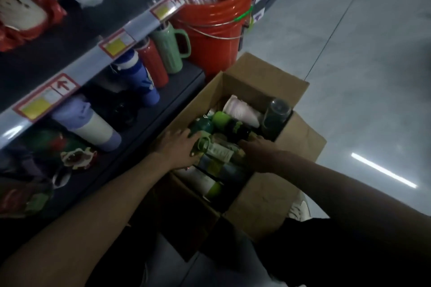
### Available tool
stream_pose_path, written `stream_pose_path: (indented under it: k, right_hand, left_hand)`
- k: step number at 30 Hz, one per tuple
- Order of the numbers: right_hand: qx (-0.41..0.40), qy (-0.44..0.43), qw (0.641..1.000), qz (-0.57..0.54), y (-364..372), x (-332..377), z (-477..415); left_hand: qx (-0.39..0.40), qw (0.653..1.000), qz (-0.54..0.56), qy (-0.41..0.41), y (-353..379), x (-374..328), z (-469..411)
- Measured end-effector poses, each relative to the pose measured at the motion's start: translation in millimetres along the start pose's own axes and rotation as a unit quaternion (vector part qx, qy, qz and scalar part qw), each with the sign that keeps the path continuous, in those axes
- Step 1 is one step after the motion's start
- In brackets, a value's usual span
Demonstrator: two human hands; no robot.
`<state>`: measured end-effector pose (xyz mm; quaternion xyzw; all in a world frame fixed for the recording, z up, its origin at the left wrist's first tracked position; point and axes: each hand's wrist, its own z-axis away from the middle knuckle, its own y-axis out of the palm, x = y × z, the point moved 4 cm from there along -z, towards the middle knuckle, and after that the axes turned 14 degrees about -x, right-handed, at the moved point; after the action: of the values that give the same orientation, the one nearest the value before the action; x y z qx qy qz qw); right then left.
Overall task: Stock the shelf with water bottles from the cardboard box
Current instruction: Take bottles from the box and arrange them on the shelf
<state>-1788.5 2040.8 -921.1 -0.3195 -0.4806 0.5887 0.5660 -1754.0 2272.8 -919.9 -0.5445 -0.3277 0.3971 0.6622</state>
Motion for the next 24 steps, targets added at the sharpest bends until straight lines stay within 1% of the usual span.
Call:
stream_pose_path:
  k: [3,7,11,14,16,19,20,24]
  right_hand:
    - [-0.029,0.003,1.000,0.011,9.1,3.4,-20.9]
    - [-0.086,0.050,0.995,-0.030,13.7,2.9,-53.7]
    - [-0.167,0.097,0.978,-0.075,17.6,-8.6,-89.1]
    - [-0.202,0.142,0.961,-0.121,27.4,-22.1,-115.3]
    - [-0.214,0.196,0.938,-0.188,37.6,-29.2,-128.6]
    - [-0.234,0.313,0.871,-0.296,56.5,-32.2,-134.3]
    - [-0.241,0.340,0.852,-0.317,60.7,-30.6,-134.2]
    - [-0.274,0.405,0.801,-0.346,67.2,-25.8,-138.6]
  left_hand:
    - [-0.029,0.999,-0.009,0.027,15.5,-0.4,-16.9]
    - [-0.054,0.998,0.005,0.038,23.7,-6.6,-59.1]
    - [-0.080,0.996,0.035,0.014,29.4,-15.3,-114.0]
    - [-0.076,0.996,0.043,-0.009,38.5,-22.1,-155.6]
    - [-0.073,0.997,0.019,-0.021,47.9,-26.6,-179.6]
    - [-0.078,0.996,0.016,-0.046,65.5,-31.8,-206.2]
    - [-0.085,0.995,0.030,-0.052,72.3,-32.9,-212.7]
    - [-0.084,0.984,0.137,-0.076,97.2,-38.8,-231.1]
